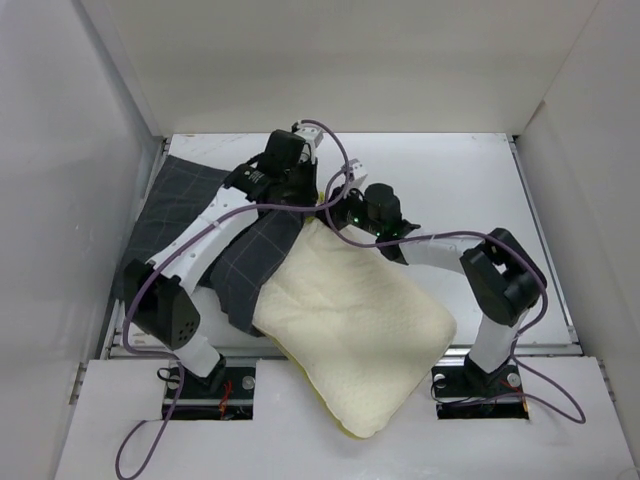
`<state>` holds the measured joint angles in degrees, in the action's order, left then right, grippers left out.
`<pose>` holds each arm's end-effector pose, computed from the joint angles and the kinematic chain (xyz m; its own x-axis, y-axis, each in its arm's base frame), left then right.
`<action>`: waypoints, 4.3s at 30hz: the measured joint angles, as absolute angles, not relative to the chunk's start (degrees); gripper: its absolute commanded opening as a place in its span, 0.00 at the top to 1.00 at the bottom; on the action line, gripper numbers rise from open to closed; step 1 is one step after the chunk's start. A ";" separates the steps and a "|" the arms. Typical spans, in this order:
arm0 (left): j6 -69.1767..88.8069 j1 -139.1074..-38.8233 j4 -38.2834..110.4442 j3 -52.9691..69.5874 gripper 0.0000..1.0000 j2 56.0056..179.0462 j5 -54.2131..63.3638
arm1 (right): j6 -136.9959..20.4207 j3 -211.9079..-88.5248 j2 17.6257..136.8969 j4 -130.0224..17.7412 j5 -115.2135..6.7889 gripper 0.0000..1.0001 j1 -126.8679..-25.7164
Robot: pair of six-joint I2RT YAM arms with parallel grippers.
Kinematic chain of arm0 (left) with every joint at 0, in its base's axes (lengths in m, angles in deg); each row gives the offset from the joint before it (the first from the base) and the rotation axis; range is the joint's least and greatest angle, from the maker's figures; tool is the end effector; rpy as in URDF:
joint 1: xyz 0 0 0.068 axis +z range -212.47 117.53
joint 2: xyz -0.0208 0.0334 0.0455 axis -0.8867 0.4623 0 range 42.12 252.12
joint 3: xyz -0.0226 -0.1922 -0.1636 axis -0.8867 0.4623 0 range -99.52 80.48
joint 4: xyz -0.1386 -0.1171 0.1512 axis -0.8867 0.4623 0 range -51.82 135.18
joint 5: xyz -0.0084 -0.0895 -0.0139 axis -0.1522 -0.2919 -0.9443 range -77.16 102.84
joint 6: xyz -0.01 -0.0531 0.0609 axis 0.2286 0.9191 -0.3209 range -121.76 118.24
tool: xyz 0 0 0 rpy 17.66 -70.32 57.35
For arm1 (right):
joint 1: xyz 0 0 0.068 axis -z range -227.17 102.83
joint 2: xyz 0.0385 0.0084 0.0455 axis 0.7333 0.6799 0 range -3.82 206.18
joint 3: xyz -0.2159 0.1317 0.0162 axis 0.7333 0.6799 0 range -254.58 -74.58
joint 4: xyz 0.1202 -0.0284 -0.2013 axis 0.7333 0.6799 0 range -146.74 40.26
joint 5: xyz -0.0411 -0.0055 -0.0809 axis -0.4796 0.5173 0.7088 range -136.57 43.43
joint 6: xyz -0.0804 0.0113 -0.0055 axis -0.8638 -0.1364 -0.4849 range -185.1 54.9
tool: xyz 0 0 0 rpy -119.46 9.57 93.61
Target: Put the pillow into the pillowcase
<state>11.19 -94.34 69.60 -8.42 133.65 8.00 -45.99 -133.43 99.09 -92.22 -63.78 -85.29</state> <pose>0.3081 -0.1987 0.3264 -0.5946 0.1067 -0.7969 0.4641 0.8549 -0.2318 0.3116 0.2712 0.2218 -0.3793 0.0999 -0.9199 -0.7363 0.5694 0.3655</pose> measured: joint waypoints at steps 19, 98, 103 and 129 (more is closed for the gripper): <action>10.42 -95.52 66.54 -36.31 1.00 157.43 2.53 | -41.62 -127.53 95.23 -97.95 -54.10 1.00 -80.01; 10.75 -96.40 62.98 -3.16 0.49 138.72 28.21 | -58.71 -133.32 86.37 -63.59 -47.76 0.08 -84.68; 8.13 -96.40 63.42 -6.85 0.27 139.87 27.51 | -59.34 -135.03 91.66 -64.53 -54.30 0.08 -79.33; 0.56 -96.44 72.77 -31.70 1.00 162.37 27.16 | -58.38 -133.80 101.83 -79.37 -74.95 1.00 -75.94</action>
<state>0.56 -96.44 72.77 -31.70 162.37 27.16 -58.38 -133.80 101.83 -79.37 -74.95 -75.94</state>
